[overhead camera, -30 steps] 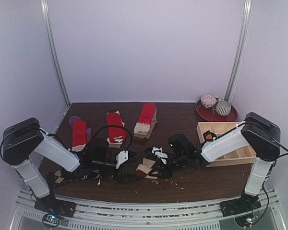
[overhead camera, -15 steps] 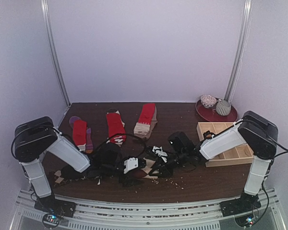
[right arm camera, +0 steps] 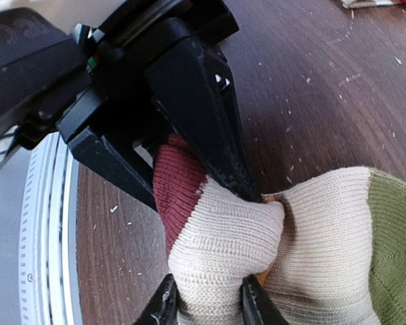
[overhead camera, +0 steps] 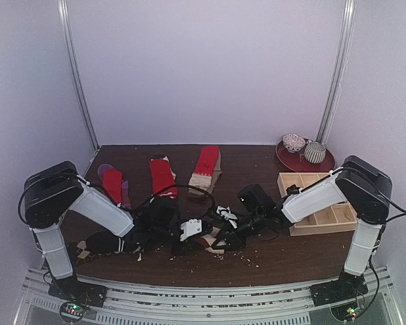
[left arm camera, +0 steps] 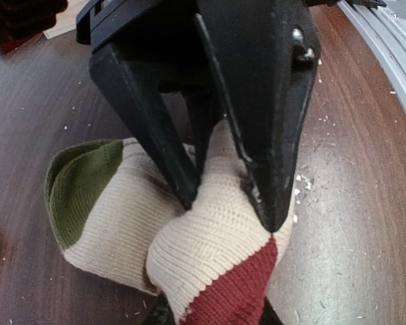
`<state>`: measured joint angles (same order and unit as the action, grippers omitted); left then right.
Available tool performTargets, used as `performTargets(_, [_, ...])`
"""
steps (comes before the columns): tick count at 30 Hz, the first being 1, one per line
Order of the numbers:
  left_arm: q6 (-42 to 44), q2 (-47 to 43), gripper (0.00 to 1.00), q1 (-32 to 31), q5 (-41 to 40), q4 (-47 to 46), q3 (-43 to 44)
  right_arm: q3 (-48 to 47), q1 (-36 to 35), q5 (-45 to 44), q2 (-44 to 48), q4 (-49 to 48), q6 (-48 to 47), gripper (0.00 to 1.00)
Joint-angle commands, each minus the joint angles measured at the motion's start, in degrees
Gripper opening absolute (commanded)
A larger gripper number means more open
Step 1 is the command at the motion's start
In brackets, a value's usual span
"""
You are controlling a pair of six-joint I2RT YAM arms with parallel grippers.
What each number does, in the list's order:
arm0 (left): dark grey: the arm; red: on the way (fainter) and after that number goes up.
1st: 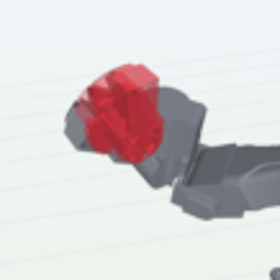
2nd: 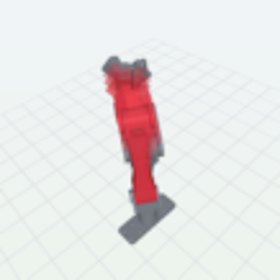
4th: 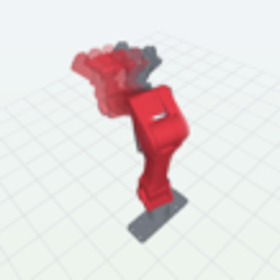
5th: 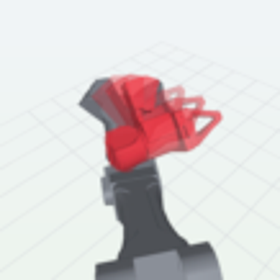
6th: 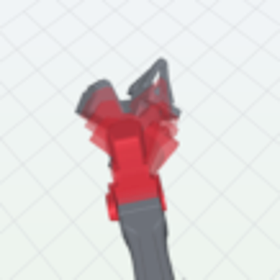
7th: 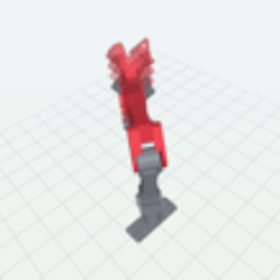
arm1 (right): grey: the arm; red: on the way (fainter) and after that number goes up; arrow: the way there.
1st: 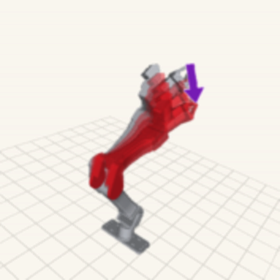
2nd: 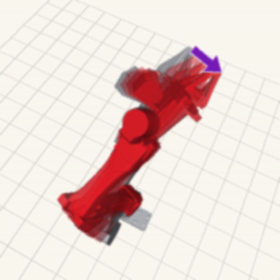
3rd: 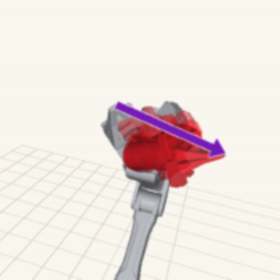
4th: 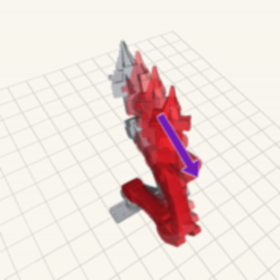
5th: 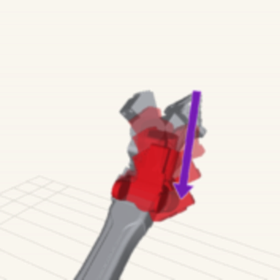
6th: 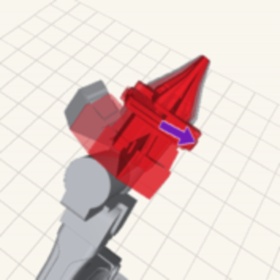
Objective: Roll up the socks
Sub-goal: Roll a pair of socks at the center of the board.
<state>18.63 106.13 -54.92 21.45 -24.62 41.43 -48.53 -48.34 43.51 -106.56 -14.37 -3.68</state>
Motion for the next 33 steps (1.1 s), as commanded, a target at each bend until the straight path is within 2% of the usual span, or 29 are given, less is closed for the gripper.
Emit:
performTargets(1, [-8.29,1.53,0.0,-1.14,-0.47,12.03,3.65,4.12,-1.09,-2.41,2.91,10.81,2.28,0.3])
performTargets(5, [-16.55,1.79,0.0,-1.02,-0.06,23.53,7.46,8.21,-0.92,-10.89,13.94,4.62,5.2,0.43])
performTargets(8, [-22.34,1.44,0.0,-0.65,3.4,28.78,9.2,12.17,-1.73,-19.21,21.57,1.02,4.29,0.47])
performTargets(13, [-26.07,2.8,0.0,-0.32,5.19,34.61,11.58,18.44,-7.99,-33.27,27.62,-4.44,-0.27,0.54])
performTargets(17, [-26.49,4.72,0.0,-0.37,7.25,35.71,13.1,19.54,-12.96,-40.1,26.09,-8.06,-2.92,0.58])
performTargets(23, [-25.01,6.09,0.0,-0.37,7.41,38.25,15.43,14.3,-16.12,-47.49,19.34,-7.48,-4.33,0.59])
performTargets(28, [-24.36,6.53,0.0,-0.37,7.49,38.86,15.89,13.99,-16.3,-47.32,18.33,-9.53,-5.22,0.6])
performTargets(33, [-23.91,6.99,0.0,-0.37,7.68,39.01,15.72,12.71,-16.27,-45.03,15.12,-8.6,-5.32,0.57])
